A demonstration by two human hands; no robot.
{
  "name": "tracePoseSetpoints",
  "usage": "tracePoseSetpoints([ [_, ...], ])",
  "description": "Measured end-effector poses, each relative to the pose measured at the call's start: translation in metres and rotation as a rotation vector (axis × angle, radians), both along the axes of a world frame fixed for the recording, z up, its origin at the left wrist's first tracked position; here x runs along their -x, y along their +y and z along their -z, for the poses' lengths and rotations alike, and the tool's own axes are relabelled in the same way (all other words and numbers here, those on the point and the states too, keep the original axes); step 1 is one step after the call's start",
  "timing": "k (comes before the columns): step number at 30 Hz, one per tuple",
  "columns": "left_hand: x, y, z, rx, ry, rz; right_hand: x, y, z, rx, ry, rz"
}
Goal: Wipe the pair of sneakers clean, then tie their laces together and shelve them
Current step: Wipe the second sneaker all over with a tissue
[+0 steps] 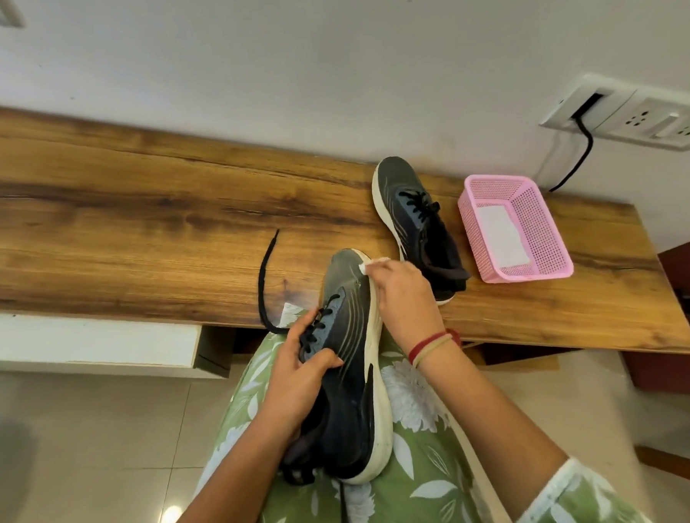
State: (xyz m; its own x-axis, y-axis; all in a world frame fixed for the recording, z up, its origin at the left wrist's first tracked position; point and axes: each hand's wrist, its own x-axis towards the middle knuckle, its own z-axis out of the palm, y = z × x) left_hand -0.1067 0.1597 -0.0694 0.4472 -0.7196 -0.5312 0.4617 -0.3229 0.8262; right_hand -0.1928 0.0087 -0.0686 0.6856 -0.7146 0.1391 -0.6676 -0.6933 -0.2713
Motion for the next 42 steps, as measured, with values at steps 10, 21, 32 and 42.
tracePoseSetpoints([
  [10, 0.001, 0.000, -0.002, -0.021, 0.014, 0.010, 0.041, 0.069, -0.026, -0.264, 0.047, 0.033],
  [21, -0.001, 0.000, 0.004, 0.023, 0.022, -0.003, -0.040, -0.043, -0.036, -0.329, -0.129, 0.162],
  [32, -0.003, 0.001, 0.008, 0.039, 0.136, -0.036, 0.004, 0.008, -0.013, -0.265, -0.138, 0.137],
  [42, 0.000, 0.001, 0.006, 0.066, 0.108, -0.048, 0.034, 0.088, -0.017, -0.282, -0.158, 0.182],
])
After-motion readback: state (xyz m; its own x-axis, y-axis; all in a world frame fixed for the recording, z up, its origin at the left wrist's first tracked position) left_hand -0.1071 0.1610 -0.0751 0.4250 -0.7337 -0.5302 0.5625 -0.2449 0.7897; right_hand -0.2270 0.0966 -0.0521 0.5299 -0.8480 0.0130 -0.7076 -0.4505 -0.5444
